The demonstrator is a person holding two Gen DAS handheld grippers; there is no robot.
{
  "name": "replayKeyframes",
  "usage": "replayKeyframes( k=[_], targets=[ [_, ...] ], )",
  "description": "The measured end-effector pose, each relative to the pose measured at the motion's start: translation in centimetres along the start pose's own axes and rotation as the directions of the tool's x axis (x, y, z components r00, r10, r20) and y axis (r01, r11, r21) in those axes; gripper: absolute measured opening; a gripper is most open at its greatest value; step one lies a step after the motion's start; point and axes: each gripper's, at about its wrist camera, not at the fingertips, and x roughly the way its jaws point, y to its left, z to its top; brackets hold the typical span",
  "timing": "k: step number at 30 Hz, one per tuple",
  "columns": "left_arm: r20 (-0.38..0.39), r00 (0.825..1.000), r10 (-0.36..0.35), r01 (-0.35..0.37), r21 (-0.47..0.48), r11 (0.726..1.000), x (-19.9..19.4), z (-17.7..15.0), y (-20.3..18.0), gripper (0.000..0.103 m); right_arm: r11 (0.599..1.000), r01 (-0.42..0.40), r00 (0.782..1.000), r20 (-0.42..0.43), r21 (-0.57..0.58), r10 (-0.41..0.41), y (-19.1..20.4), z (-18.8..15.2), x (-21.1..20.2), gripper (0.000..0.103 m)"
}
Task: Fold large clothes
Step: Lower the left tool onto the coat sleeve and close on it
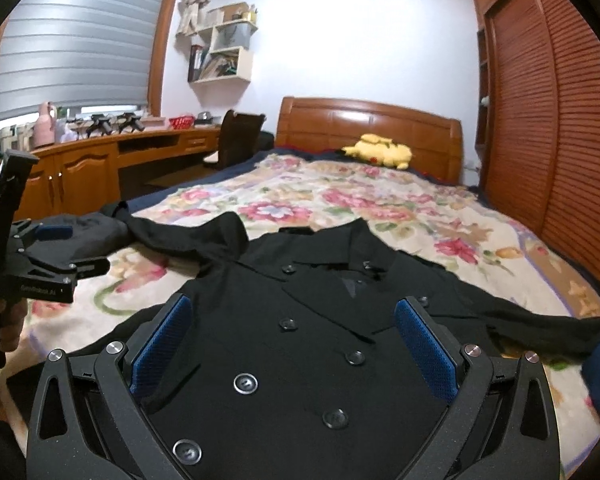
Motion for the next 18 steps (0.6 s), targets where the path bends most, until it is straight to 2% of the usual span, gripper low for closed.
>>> replayKeyframes(
  k=[4, 10, 18],
  targets=[
    [-0.035, 0.999, -0.006, 0.005, -0.016, 1.000, 2.3, 0.8, 1.1, 0.103, 1.000, -0.018, 0.999, -0.031, 0.004, 0.018, -0.6, -0.6, 1.9, 0.103],
    [-0.090, 0.994, -0.058, 0.051, -0.073, 0.996, 6.0, 1.8, 2.9, 0.102, 1.000, -0.029, 0.996, -0.088, 0.008, 0.030, -1.4, -1.6, 4.3, 0.103],
    [-0.170, 0.985, -0.038, 0.013, -0.146, 0.989, 11.3, 3.2, 5.2, 0.099, 0.999, -0.035, 0.991, -0.126, 0.020, 0.038, -1.9, -2.2, 5.7, 0.103]
  ],
)
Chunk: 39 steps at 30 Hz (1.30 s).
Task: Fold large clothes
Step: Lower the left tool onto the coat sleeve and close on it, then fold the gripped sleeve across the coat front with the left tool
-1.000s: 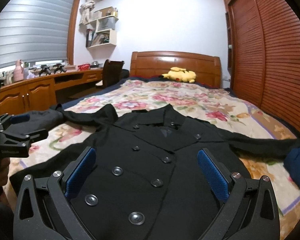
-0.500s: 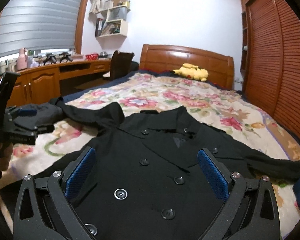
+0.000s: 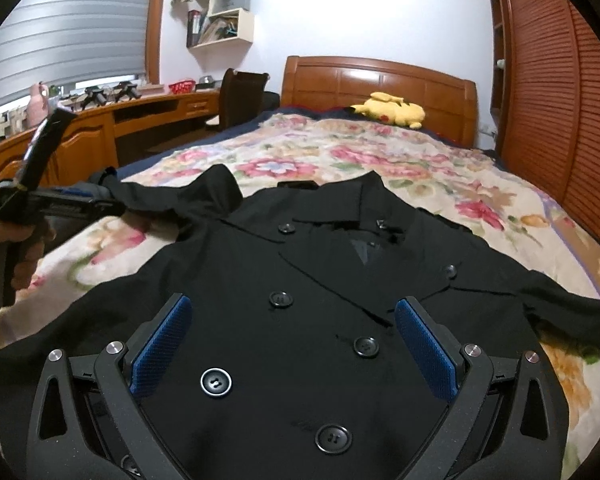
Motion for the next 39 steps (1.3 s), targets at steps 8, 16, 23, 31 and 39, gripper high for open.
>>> replayKeyframes(
  k=[8, 16, 23, 31, 39],
  targets=[
    [-0.055, 0.998, 0.025, -0.031, -0.111, 0.993, 3.9, 1.5, 1.9, 0.099, 1.000, -0.017, 1.000, -0.019, -0.003, 0.017, 0.0, -0.3, 0.3, 0.103],
    [-0.101, 0.995, 0.020, -0.037, -0.175, 0.984, 7.0, 2.2, 2.8, 0.099, 1.000, -0.027, 0.999, -0.043, -0.013, 0.026, 0.2, -0.7, 1.2, 0.103],
    [-0.142, 0.990, -0.002, -0.029, -0.216, 0.976, 8.6, 2.2, 3.5, 0.055, 1.000, -0.027, 0.999, -0.040, -0.014, 0.027, 0.2, -0.8, 1.1, 0.103],
    [-0.141, 0.990, 0.023, -0.052, -0.207, 0.977, 8.8, 2.7, 4.1, 0.002, 0.999, -0.031, 0.999, -0.038, -0.011, 0.030, 0.1, -0.7, 1.0, 0.103],
    [-0.020, 0.999, 0.032, -0.032, -0.042, 0.999, 2.8, 4.7, -1.7, 0.000, 1.000, -0.022, 1.000, -0.016, -0.004, 0.022, -0.5, -0.3, -0.3, 0.103]
  ],
)
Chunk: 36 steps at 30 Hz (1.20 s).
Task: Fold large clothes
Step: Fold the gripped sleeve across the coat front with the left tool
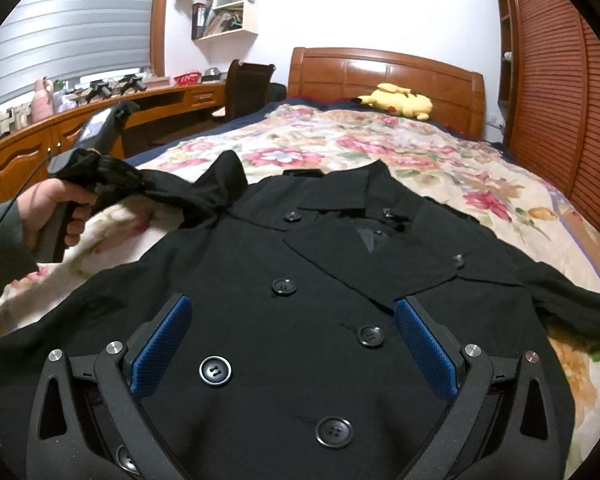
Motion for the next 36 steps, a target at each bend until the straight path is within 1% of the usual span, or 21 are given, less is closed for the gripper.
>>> replayKeyframes(
  k=[5, 8, 11, 14, 19, 21, 22, 24, 25, 26, 27, 28, 30, 32, 34, 36],
  targets=[
    [0.044, 0.998, -0.054, 0.049, 0.110, 0.993, -4.6, 0.2, -4.6, 0.000, 1.000, 0.026, 1.000, 0.012, 0.002, -0.026, -1.2, -0.2, -1.1, 0.103],
    [0.051, 0.995, -0.088, 0.077, 0.195, 0.978, -6.9, -0.5, -8.1, 0.000, 0.999, 0.044, 0.999, 0.008, 0.015, -0.044, -2.2, -0.4, -1.5, 0.103],
    [0.041, 0.993, -0.109, 0.095, 0.255, 0.962, -8.1, -1.7, -10.7, 0.000, 0.998, 0.054, 0.998, 0.010, 0.026, -0.054, -3.0, -0.6, -1.9, 0.103],
    [0.017, 0.994, -0.106, 0.095, 0.318, 0.943, -8.9, -3.3, -13.2, 0.000, 0.998, 0.059, 0.998, 0.006, 0.025, -0.060, -3.3, -1.0, -2.0, 0.103],
    [-0.029, 0.995, -0.095, 0.099, 0.368, 0.924, -9.3, -5.2, -14.9, 0.007, 0.998, 0.058, 0.998, -0.005, 0.017, -0.058, -3.3, -1.3, -1.9, 0.103],
    [-0.032, 0.996, -0.084, 0.090, 0.387, 0.918, -9.7, -5.9, -15.0, 0.015, 0.998, 0.055, 0.998, -0.003, 0.009, -0.055, -3.1, -1.4, -2.0, 0.103],
    [-0.031, 0.996, -0.085, 0.091, 0.393, 0.915, -10.0, -6.2, -15.0, 0.017, 0.999, 0.053, 0.999, -0.001, 0.008, -0.053, -3.1, -1.3, -2.0, 0.103],
    [-0.034, 0.994, -0.100, 0.105, 0.405, 0.908, -10.8, -6.6, -14.9, 0.026, 0.999, 0.049, 0.999, 0.002, 0.007, -0.049, -3.1, -1.3, -2.1, 0.103],
    [-0.031, 0.994, -0.106, 0.109, 0.407, 0.907, -11.2, -6.8, -14.8, 0.029, 0.999, 0.046, 0.999, 0.003, 0.006, -0.046, -3.1, -1.3, -2.2, 0.103],
    [-0.027, 0.993, -0.113, 0.114, 0.409, 0.905, -11.8, -7.0, -14.7, 0.034, 0.999, 0.045, 0.999, 0.003, 0.006, -0.045, -3.1, -1.3, -2.2, 0.103],
    [-0.023, 0.992, -0.125, 0.124, 0.408, 0.905, -12.4, -7.1, -14.5, 0.039, 0.999, 0.044, 0.999, 0.003, 0.005, -0.044, -3.0, -1.3, -2.2, 0.103],
    [-0.013, 0.991, -0.130, 0.125, 0.408, 0.905, -12.9, -7.1, -14.2, 0.042, 0.999, 0.043, 0.999, 0.002, 0.006, -0.043, -3.0, -1.3, -2.2, 0.103],
    [0.012, 0.992, -0.127, 0.111, 0.415, 0.903, -13.5, -7.1, -13.6, 0.052, 0.999, 0.043, 0.999, 0.001, 0.003, -0.043, -2.9, -1.2, -2.2, 0.103],
    [0.033, 0.992, -0.124, 0.100, 0.405, 0.909, -13.6, -6.7, -12.7, 0.055, 0.999, 0.044, 0.999, 0.001, -0.001, -0.044, -2.8, -1.2, -2.1, 0.103],
    [0.022, 0.993, -0.119, 0.101, 0.380, 0.919, -12.8, -6.3, -11.6, 0.056, 0.999, 0.042, 0.999, 0.000, 0.000, -0.042, -2.7, -1.2, -2.1, 0.103],
    [0.019, 0.996, -0.090, 0.078, 0.351, 0.933, -11.4, -5.9, -10.2, 0.056, 0.999, 0.041, 0.999, -0.001, -0.002, -0.041, -2.6, -1.2, -2.1, 0.103]
  ],
)
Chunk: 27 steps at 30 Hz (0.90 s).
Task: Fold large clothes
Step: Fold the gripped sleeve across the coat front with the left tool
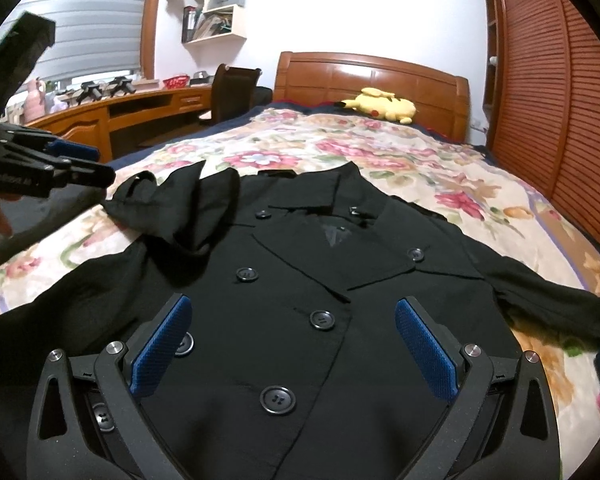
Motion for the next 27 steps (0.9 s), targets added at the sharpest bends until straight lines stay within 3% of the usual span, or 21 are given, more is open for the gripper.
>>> replayKeyframes(
  k=[7, 17, 27],
  targets=[
    [-0.057, 0.997, 0.045, -0.050, -0.097, 0.994, 5.3, -1.2, 5.0, 0.057, 1.000, -0.011, 1.000, -0.008, -0.009, 0.011, 0.6, -0.1, 0.2, 0.103],
    [-0.168, 0.979, 0.118, -0.154, -0.219, 0.964, 12.1, -3.2, 11.6, 0.058, 0.997, -0.054, 0.998, -0.024, -0.055, 0.053, 2.0, 0.2, 1.0, 0.103],
    [-0.185, 0.980, 0.077, -0.129, -0.286, 0.950, 15.5, -4.0, 13.4, 0.058, 0.995, -0.071, 0.997, -0.047, -0.072, 0.068, 2.6, 0.1, 2.1, 0.103]
  ],
)
